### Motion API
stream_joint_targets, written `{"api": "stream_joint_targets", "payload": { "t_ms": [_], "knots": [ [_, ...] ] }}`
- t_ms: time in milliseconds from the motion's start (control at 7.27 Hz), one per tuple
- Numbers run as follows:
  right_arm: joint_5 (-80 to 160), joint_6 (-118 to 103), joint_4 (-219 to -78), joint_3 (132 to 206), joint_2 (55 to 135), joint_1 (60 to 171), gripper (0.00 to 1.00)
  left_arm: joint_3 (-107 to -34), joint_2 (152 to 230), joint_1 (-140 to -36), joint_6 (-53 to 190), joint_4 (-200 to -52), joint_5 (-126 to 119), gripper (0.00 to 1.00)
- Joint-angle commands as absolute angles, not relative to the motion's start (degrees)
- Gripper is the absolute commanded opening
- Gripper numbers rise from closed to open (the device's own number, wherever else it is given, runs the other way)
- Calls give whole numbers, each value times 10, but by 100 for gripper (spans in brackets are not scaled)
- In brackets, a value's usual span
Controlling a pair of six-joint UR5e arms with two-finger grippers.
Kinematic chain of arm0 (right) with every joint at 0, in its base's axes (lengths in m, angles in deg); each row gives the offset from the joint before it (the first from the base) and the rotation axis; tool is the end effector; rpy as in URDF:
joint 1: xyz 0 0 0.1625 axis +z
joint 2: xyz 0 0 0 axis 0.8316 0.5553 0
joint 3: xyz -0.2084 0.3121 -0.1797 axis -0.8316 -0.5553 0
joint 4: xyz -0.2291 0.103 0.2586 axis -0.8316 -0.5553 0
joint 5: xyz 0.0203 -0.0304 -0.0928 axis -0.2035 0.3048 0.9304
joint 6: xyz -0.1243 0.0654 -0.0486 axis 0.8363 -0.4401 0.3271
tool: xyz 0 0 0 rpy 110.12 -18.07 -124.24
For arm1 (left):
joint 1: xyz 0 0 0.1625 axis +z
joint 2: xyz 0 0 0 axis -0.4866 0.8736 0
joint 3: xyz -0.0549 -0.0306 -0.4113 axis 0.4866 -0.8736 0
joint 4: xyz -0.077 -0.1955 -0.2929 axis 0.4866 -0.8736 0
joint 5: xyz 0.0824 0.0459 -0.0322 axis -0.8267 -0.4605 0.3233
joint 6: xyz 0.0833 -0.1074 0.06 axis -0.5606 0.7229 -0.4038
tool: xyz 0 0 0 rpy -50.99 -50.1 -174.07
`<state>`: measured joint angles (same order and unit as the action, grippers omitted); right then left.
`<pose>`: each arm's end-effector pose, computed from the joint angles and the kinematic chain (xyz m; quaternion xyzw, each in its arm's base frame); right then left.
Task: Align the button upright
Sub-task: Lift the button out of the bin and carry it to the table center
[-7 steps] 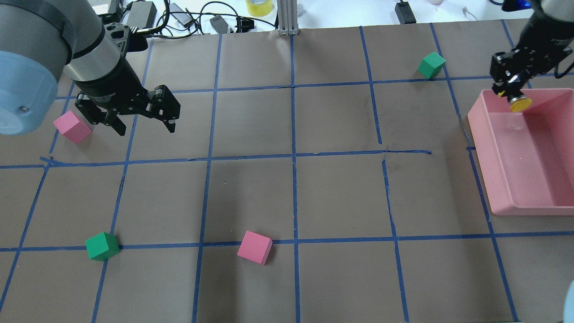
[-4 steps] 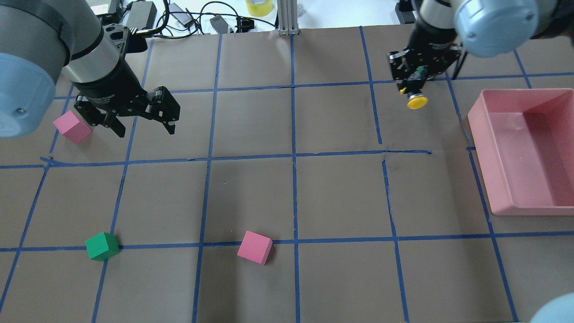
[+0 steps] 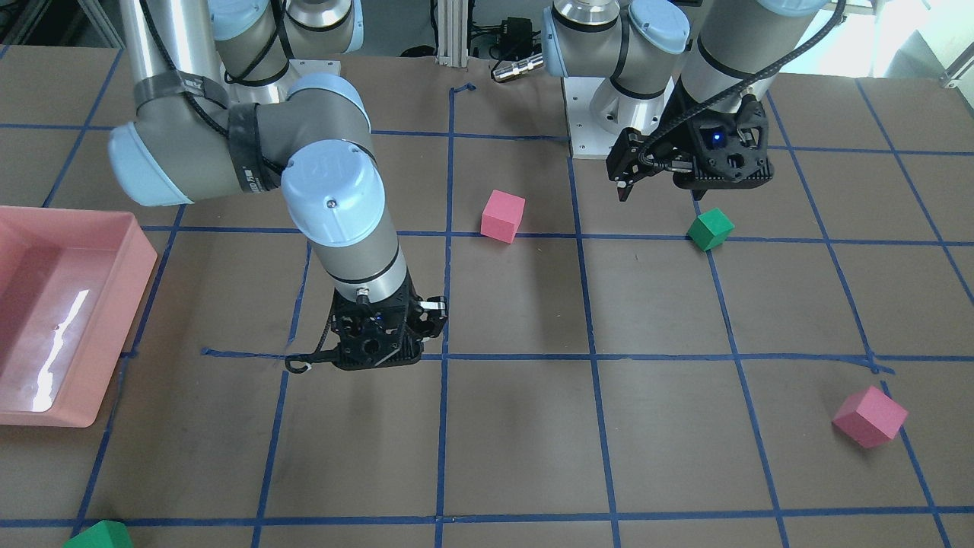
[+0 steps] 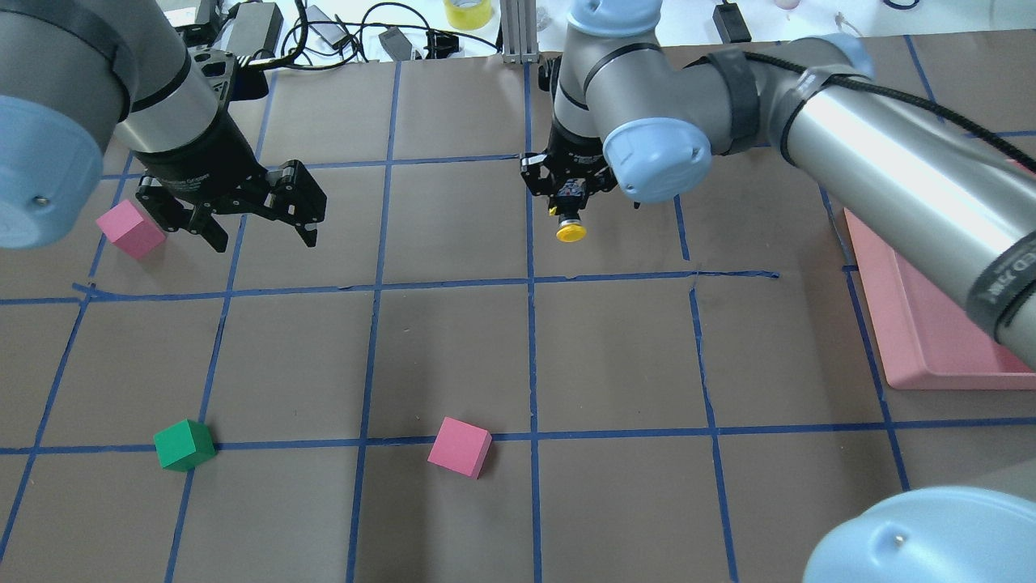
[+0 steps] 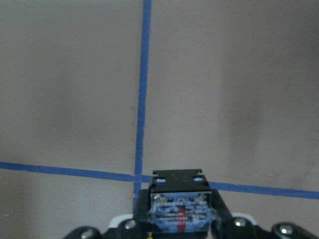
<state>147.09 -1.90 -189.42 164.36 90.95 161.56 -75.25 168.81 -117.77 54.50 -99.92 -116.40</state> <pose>0.3003 -0.5328 0.2710 -0.0396 0.9970 -0.0261 0.0607 -0.1207 -0.4114 0.4070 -0.0185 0.9995 0.0249 0.0098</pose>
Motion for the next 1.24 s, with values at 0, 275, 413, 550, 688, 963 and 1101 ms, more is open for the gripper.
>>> {"api": "stream_joint_targets", "payload": {
  "t_ms": [0, 275, 413, 550, 688, 963, 1101],
  "knots": [
    [1479, -44, -1973, 1674, 880, 1647, 0, -752, 1687, -1177, 545, -998, -1166, 100],
    [1481, -122, -1986, 1675, 851, 1663, 0, -752, 1686, -1178, 544, -997, -1165, 100],
    [1481, -130, -1987, 1676, 843, 1665, 0, -752, 1686, -1177, 545, -997, -1163, 100],
    [1482, -131, -1996, 1676, 839, 1679, 0, -751, 1683, -1178, 545, -997, -1165, 100],
    [1481, -131, -1996, 1677, 837, 1679, 0, -751, 1684, -1178, 545, -996, -1157, 100],
    [1482, -124, -2009, 1692, 832, 1684, 0, -751, 1684, -1178, 545, -996, -1161, 100],
    [1481, -123, -2024, 1697, 826, 1684, 12, -751, 1686, -1178, 545, -996, -1155, 100]
  ]
}}
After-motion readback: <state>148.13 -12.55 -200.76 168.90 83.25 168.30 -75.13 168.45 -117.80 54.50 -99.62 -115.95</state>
